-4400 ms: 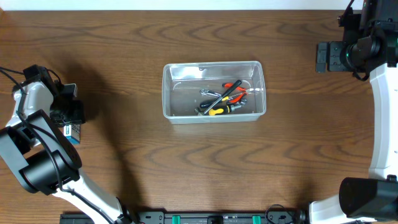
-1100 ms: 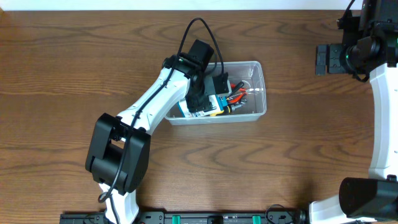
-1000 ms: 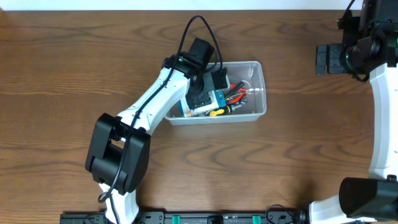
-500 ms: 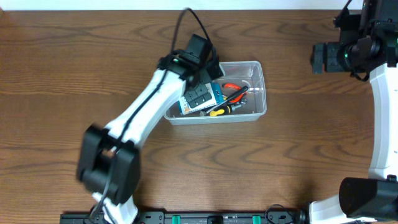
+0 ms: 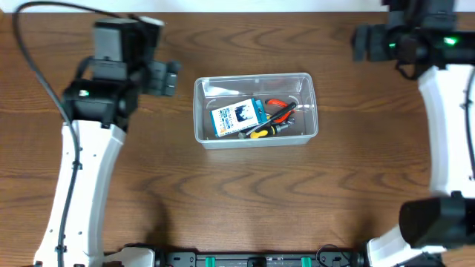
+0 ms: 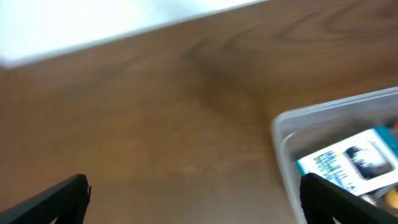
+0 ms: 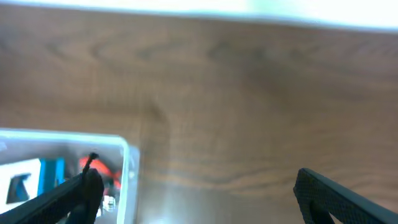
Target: Pack container
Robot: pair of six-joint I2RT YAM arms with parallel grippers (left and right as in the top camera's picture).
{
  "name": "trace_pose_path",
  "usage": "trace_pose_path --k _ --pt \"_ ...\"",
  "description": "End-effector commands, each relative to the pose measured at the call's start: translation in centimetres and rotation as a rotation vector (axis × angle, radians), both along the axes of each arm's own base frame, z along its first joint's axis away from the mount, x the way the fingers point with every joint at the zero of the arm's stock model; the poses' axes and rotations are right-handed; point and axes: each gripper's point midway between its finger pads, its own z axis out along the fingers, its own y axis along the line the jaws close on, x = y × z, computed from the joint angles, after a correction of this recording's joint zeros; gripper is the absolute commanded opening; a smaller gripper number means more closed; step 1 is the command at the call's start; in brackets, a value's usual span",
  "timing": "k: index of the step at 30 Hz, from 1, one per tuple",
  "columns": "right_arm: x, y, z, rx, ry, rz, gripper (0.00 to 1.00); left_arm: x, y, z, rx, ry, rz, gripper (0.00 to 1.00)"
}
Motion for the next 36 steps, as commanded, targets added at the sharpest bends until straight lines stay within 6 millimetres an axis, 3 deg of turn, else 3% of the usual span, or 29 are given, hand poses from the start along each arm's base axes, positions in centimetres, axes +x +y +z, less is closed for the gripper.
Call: trace_pose_path --k 1,3,8,14,18,23,29,36 --pt "-0.5 0.0 -2.6 -0.033 0.093 -0.045 0.99 -1.2 1.7 -0.7 -0.032 0.054 0.086 0.98" --pt "-1.2 -0.4 -2.6 -0.043 0.106 -0.077 0.99 -2.7 1.9 -1.5 -0.027 0.112 0.090 0.98" --pt "-4.0 -1.4 -1.2 -0.067 0.081 -0.135 0.99 -5.7 1.2 -0.7 -0.052 0.082 0.080 0.98" --pt "-10.8 -1.5 -3.2 -0.042 0.039 -0.162 0.99 -11.3 0.4 0.6 -0.075 -0.074 0.038 0.98" --pt "-16.6 -1.1 -4.5 -0.016 -0.036 -0.185 0.99 -16.2 0.3 -1.0 -0.088 -0.165 0.007 0.98" --pt "-21.7 -0.4 -3.7 0.007 -0.174 -0.149 0.99 -20.6 0.8 -2.6 -0.106 -0.289 -0.001 0.98" --pt "-26.2 -0.8 -3.7 0.019 -0.234 -0.143 0.99 -23.6 1.2 -3.6 -0.114 -0.346 -0.003 0.98" --pt "-28.8 -1.0 -5.4 0.003 -0.147 -0.142 0.99 -23.7 1.2 -3.5 -0.116 -0.357 -0.003 0.98"
